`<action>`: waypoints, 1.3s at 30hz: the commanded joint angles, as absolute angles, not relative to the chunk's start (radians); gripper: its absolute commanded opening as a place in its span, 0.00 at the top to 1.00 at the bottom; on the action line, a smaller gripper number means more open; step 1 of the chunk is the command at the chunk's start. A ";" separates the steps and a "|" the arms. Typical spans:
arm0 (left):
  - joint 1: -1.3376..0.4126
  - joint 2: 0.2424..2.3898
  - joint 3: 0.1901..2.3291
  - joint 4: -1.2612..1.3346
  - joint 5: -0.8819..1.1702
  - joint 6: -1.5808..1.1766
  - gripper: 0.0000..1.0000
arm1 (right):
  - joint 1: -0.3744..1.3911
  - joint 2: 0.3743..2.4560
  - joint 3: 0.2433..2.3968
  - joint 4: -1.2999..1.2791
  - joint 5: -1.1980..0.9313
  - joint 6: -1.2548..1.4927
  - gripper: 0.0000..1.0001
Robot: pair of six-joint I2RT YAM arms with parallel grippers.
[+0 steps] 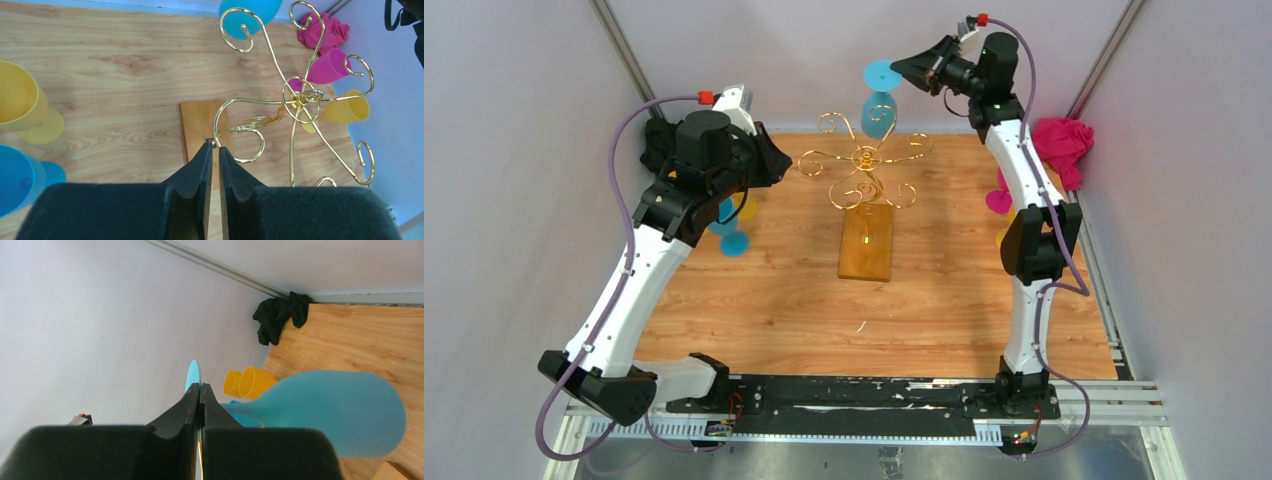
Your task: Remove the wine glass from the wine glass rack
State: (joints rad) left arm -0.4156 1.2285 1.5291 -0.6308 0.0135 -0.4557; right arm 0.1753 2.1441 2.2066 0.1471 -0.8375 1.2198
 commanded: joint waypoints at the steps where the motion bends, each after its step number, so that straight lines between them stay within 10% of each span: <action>1: -0.420 1.217 1.523 -0.635 -0.017 -0.443 0.85 | 0.114 2.087 2.152 0.221 -0.841 1.263 1.00; 22: -0.420 1.236 1.512 -0.595 -0.014 -0.482 0.83 | -0.167 1.374 1.530 0.142 -0.910 1.026 1.00; 39: -0.439 1.128 1.519 -0.541 0.123 -0.535 0.80 | -0.166 0.877 1.481 0.097 -0.998 1.096 1.00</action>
State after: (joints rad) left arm -0.4160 1.1671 1.5181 -0.5755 0.0452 -0.5125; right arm -0.1570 0.8822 1.4830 -0.0219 -0.9062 0.9524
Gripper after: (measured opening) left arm 0.200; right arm 0.035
